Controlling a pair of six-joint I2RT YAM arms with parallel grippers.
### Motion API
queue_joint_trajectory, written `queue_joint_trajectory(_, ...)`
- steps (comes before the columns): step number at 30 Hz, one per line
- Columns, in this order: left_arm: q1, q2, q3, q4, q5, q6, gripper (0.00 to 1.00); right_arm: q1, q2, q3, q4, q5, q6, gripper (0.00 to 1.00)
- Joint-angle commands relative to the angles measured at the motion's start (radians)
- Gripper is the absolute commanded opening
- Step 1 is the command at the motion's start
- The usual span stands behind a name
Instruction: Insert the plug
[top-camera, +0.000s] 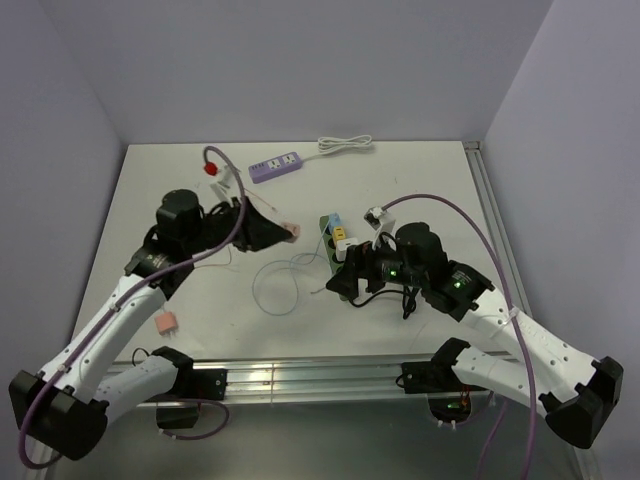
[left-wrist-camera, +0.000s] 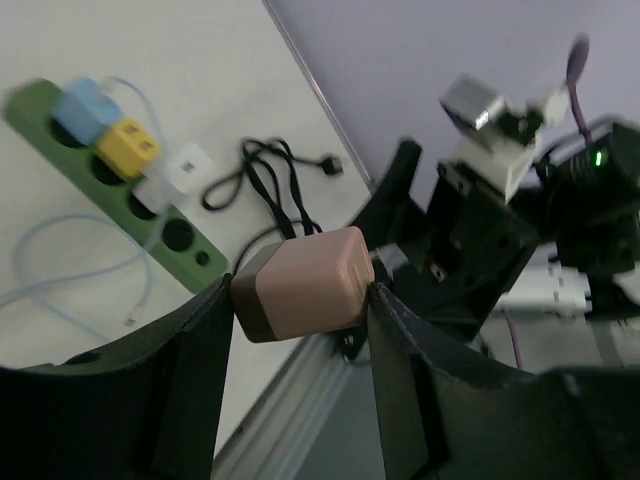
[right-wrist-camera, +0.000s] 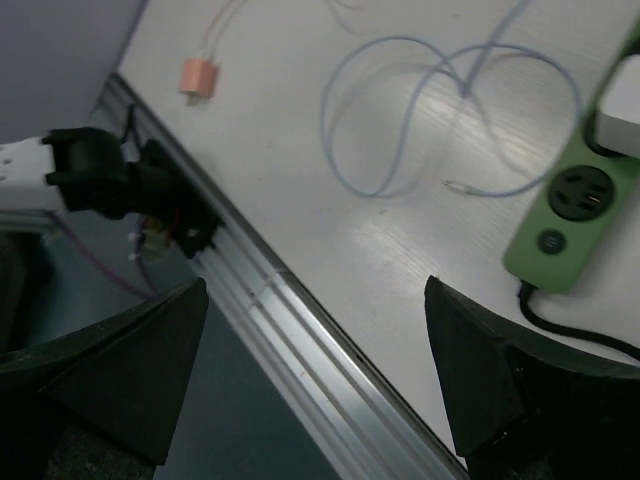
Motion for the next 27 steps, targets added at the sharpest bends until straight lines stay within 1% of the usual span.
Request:
queue_joint_trajectory(1, -0.154, 0.008, 0.025, 0.111, 0.038, 0.116, 0.11, 0.003, -0.034, 0.038, 0.149, -0.215, -0.016, 0.95)
queue_joint_trajectory(4, -0.237, 0.015, -0.003, 0.156, 0.019, 0.129, 0.09, 0.0, -0.063, 0.044, 0.166, -0.14, 0.067, 0.93)
queue_joint_trajectory(5, -0.261, 0.008, -0.009, 0.164, -0.01, 0.129, 0.09, -0.002, -0.066, 0.051, 0.127, -0.024, 0.129, 0.93)
queue_joint_trajectory(7, -0.28, 0.007, -0.03, 0.185, -0.014, 0.129, 0.07, -0.023, -0.068, 0.067, 0.093, 0.042, 0.202, 0.9)
queue_joint_trajectory(8, -0.289, 0.007, -0.038, 0.203, -0.025, 0.123, 0.07, -0.032, -0.065, 0.068, 0.091, 0.044, 0.232, 0.89)
queue_joint_trajectory(9, -0.309, 0.008, -0.043, 0.21, -0.071, 0.112, 0.06, -0.04, -0.063, 0.065, 0.118, 0.009, 0.277, 0.89)
queue_joint_trajectory(11, -0.318, 0.036, -0.052, 0.22, -0.097, 0.04, 0.02, -0.042, -0.074, 0.049, 0.164, -0.02, 0.331, 0.89)
queue_joint_trajectory(12, -0.318, 0.051, -0.055, 0.225, -0.102, 0.014, 0.0, -0.042, -0.083, 0.024, 0.218, -0.028, 0.346, 0.88)
queue_joint_trajectory(13, -0.318, 0.08, -0.055, 0.225, -0.102, -0.041, 0.0, -0.04, -0.101, 0.01, 0.246, -0.025, 0.358, 0.87)
queue_joint_trajectory(16, -0.322, 0.113, -0.081, 0.269, -0.079, -0.124, 0.0, -0.04, -0.126, -0.034, 0.341, -0.028, 0.394, 0.82)
queue_joint_trajectory(18, -0.332, 0.113, -0.099, 0.318, -0.068, -0.144, 0.0, -0.042, -0.118, -0.025, 0.335, -0.028, 0.4, 0.8)
queue_joint_trajectory(21, -0.34, 0.105, -0.102, 0.306, -0.083, -0.131, 0.0, -0.04, -0.094, -0.022, 0.346, -0.049, 0.412, 0.78)
queue_joint_trajectory(24, -0.343, 0.088, -0.115, 0.329, -0.076, -0.126, 0.0, -0.042, -0.088, -0.04, 0.387, -0.06, 0.437, 0.72)
queue_joint_trajectory(25, -0.341, 0.081, -0.118, 0.325, -0.079, -0.126, 0.0, -0.042, -0.085, -0.042, 0.389, -0.066, 0.432, 0.7)
queue_joint_trajectory(27, -0.343, 0.076, -0.116, 0.316, -0.085, -0.132, 0.0, -0.04, -0.085, -0.022, 0.366, -0.078, 0.348, 0.65)
